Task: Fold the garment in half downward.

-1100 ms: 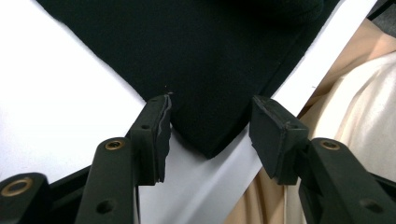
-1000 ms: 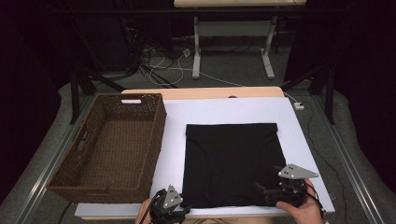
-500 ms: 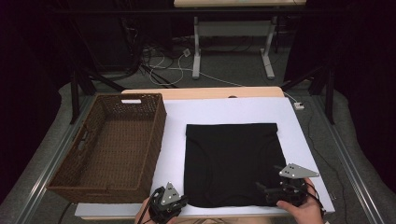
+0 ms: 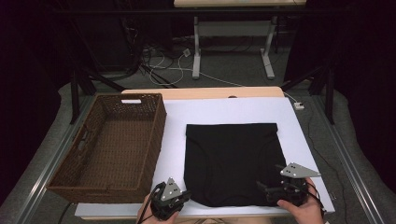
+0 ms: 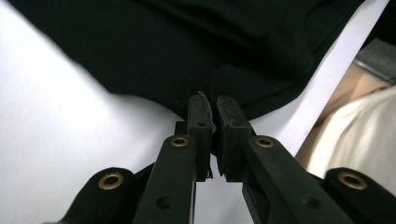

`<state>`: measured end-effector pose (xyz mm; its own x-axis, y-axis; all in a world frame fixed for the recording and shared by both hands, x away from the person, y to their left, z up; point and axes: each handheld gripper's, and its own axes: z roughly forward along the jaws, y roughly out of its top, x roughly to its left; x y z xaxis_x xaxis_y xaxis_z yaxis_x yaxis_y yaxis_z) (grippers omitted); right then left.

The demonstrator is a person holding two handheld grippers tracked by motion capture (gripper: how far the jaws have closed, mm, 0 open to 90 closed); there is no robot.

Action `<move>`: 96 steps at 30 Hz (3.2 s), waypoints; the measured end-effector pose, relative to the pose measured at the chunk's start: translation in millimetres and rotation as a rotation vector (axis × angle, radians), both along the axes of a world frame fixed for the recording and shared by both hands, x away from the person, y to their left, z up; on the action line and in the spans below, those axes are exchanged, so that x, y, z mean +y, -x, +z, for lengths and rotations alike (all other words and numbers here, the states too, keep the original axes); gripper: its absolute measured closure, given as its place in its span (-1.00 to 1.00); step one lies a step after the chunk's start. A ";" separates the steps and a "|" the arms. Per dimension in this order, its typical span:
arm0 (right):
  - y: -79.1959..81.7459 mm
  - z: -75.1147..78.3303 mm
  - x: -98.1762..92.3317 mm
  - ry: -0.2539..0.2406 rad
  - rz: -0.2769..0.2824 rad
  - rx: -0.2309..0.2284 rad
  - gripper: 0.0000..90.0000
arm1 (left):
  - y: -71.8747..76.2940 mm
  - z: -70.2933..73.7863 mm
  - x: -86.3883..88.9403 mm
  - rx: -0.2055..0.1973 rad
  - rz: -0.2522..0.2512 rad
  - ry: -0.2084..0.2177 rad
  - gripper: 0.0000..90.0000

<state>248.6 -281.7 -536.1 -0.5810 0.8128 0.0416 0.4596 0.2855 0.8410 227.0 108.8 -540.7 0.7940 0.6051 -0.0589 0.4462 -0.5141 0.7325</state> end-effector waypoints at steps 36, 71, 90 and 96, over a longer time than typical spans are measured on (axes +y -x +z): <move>-10.2 9.1 -10.7 -0.028 -0.063 -0.015 -0.98 | -35.4 5.9 -74.1 0.012 -0.216 0.083 0.91; -90.5 42.5 62.7 -0.019 0.063 0.065 -1.00 | -32.7 -3.6 -74.6 0.043 -0.215 0.081 0.91; -117.4 54.5 84.7 0.028 0.067 0.060 -1.00 | -33.4 -5.1 -74.8 0.044 -0.208 0.089 0.91; -122.8 54.5 87.7 0.027 0.071 0.076 -1.00 | -33.6 -5.1 -74.9 0.048 -0.210 0.092 0.91</move>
<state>371.4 -194.0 -481.7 -0.6334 0.7710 0.0661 0.4993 0.3419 0.7961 260.6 33.9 -545.8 0.8970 0.4171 -0.1466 0.3716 -0.5316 0.7611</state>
